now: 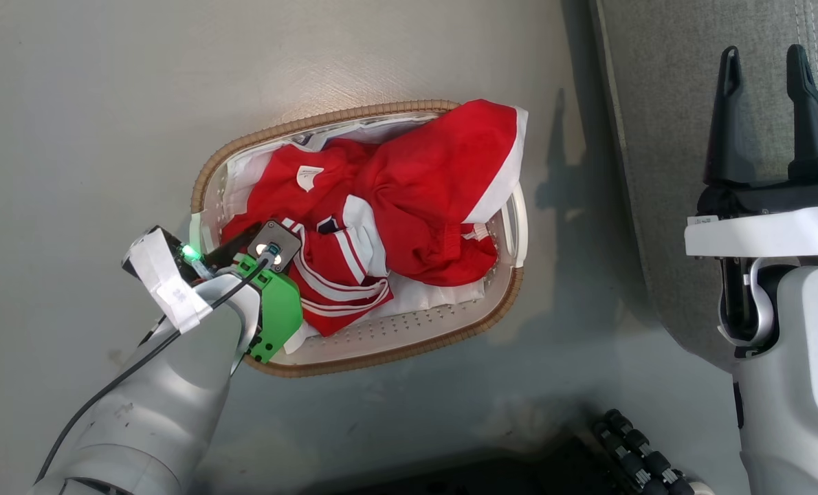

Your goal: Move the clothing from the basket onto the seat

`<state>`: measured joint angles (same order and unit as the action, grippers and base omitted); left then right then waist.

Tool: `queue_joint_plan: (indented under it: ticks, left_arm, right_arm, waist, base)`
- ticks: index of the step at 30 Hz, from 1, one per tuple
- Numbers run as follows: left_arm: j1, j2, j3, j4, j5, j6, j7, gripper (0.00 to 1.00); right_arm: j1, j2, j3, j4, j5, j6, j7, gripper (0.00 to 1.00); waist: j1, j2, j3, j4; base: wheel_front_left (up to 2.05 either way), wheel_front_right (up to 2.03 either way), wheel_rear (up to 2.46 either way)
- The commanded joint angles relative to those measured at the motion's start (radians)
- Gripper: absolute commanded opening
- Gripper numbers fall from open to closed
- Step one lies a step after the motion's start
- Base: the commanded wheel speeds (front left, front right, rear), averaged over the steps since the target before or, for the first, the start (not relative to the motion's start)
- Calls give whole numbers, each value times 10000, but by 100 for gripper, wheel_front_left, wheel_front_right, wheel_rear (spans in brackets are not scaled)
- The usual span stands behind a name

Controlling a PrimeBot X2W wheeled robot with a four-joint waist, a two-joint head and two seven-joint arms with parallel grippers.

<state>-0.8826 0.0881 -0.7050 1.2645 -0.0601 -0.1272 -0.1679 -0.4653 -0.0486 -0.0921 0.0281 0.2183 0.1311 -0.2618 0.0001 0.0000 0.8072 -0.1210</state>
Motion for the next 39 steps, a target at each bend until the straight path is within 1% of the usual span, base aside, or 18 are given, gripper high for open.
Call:
queue_joint_plan:
  ticks: [1, 2, 3, 4, 5, 6, 13, 18, 22, 24, 30, 35, 39]
  left_arm:
    - [-34, 15, -35, 34, -81, -17, 45, 67]
    - [-15, 12, -71, 56, -102, -21, 66, 49]
    - [-2, 9, -100, 73, -106, -24, 71, 37]
    - [14, 3, -137, 87, -124, -28, 82, 33]
    - [25, -5, -161, 100, -142, -30, 90, 9]
    - [48, -18, -193, 109, -169, -32, 70, 0]
    - [256, -80, -286, 122, -337, -30, -373, 0]
    - [587, -109, -456, -59, -347, -33, -773, 0]
    - [903, 16, -442, -494, -482, -35, -946, 0]
    - [1051, 135, -435, -830, -526, -34, -979, 0]
    - [1668, 651, -400, -2645, -672, -38, -986, 0]
    - [1937, 1142, -789, -3923, -901, -28, -990, 0]
    - [1664, 1603, -1225, -4768, -1094, -26, -990, 0]
  right_arm:
    - [-90, -33, 44, 5, 66, -6, -49, 100]
    - [-94, -33, 84, -3, 95, -6, -49, 100]
    - [-98, -33, 106, -5, 115, -6, -49, 100]
    - [-105, -33, 129, -8, 146, -6, -49, 100]
    - [-108, -33, 139, -5, 147, -6, -49, 100]
    - [-107, -33, 149, 12, 134, -6, -49, 100]
    - [100, -33, 92, 167, 137, -6, -49, 100]
    - [331, -34, 74, 389, -16, -6, -49, 100]
    - [538, -34, 80, 627, -126, -6, -49, 100]
    - [702, -36, 70, 737, -210, -6, -49, 100]
    - [1311, -36, 50, 1058, -502, -6, -49, 100]
    - [2023, -39, 60, 1335, -708, -6, -49, 100]
    - [2549, -36, 131, 1519, -789, -6, -49, 100]
  waist:
    - [-1, 0, -14, -24]
    - [-1, 0, -21, -43]
    - [-1, 0, -27, -58]
    - [-1, 0, -36, -74]
    - [-1, 0, -47, -83]
    - [-1, 0, -67, -93]
    - [-1, 0, -427, -58]
    - [-1, 0, -1023, 93]
    - [-1, 0, -1712, 254]
    - [-1, 0, -2118, 347]
    - [-1, 0, -3506, 620]
    - [-1, 0, -4854, 834]
    - [-1, 0, -5808, 910]
  base:
    - [0, 0, 0]
    - [0, 0, 0]
    - [0, 0, 0]
    - [0, 0, 0]
    - [0, 0, 0]
    - [0, 0, 0]
    - [0, 0, 0]
    - [0, 0, 0]
    - [0, 0, 0]
    - [0, 0, 0]
    - [0, 0, 0]
    - [0, 0, 0]
    - [0, 0, 0]
